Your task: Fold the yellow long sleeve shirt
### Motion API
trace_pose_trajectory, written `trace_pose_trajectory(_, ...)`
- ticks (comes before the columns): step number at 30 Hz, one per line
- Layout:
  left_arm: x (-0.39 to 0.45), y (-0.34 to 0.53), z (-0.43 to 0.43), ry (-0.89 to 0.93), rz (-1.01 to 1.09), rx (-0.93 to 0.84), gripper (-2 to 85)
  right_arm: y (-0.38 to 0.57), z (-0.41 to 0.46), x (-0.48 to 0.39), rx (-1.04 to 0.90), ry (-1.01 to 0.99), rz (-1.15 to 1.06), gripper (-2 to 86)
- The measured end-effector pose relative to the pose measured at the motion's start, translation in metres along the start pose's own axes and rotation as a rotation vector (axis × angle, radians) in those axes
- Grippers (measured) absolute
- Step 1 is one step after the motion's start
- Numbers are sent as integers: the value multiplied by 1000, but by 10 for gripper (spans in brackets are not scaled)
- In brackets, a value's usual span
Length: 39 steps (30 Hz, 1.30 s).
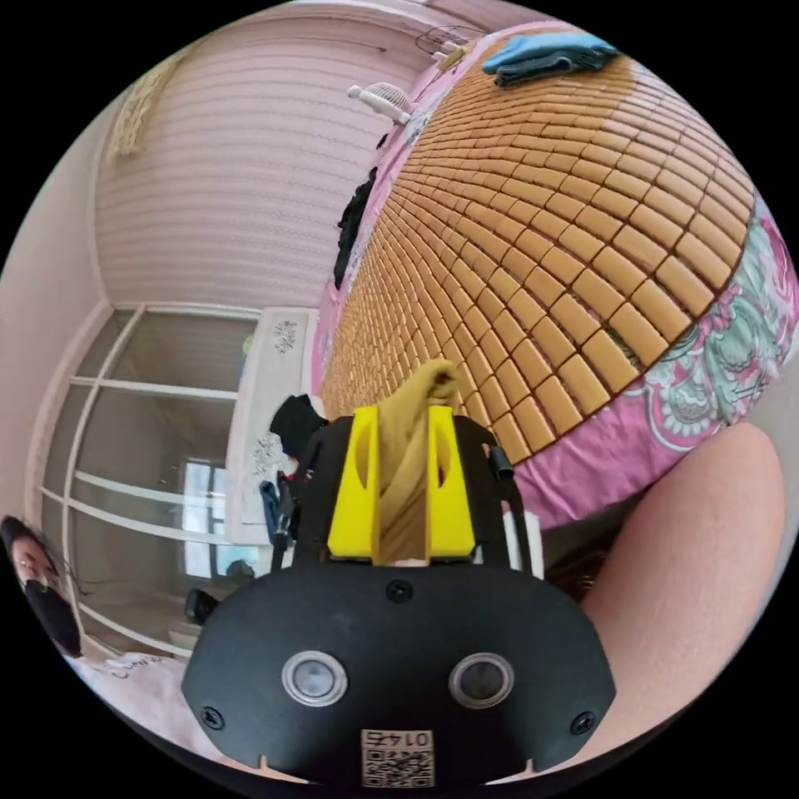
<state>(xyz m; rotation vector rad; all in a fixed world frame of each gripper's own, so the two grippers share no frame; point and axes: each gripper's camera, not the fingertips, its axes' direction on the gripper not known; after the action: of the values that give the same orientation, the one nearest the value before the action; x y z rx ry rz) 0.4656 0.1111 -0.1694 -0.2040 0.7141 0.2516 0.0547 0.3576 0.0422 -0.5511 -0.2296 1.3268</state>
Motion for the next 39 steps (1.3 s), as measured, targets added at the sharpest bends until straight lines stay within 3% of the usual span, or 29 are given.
trace_pose_trajectory(9,-29,0,-32,97,-117,214,42,-11,-35,-92,10,1,-320,23)
trace_pose_trajectory(14,-47,6,-48,131,-190,277,40,-5,22,-162,-134,105,-535,28)
trace_pose_trajectory(17,-66,22,-56,83,-281,215,41,9,102,-189,-310,171,-625,38)
trace_pose_trajectory(22,-106,58,-49,-81,-493,-55,62,40,233,-192,-510,351,-688,81)
trace_pose_trajectory(28,-134,84,-68,-96,-629,-14,64,58,270,-226,-522,326,-816,78)
trace_pose_trajectory(34,-158,61,-42,-108,-588,12,105,65,314,-235,-497,667,-967,118)
trace_pose_trajectory(36,-167,47,-23,-93,-566,-11,108,72,351,-230,-579,791,-1004,118)
trace_pose_trajectory(39,-179,34,10,-67,-540,-126,75,80,391,-232,-758,931,-1042,52)
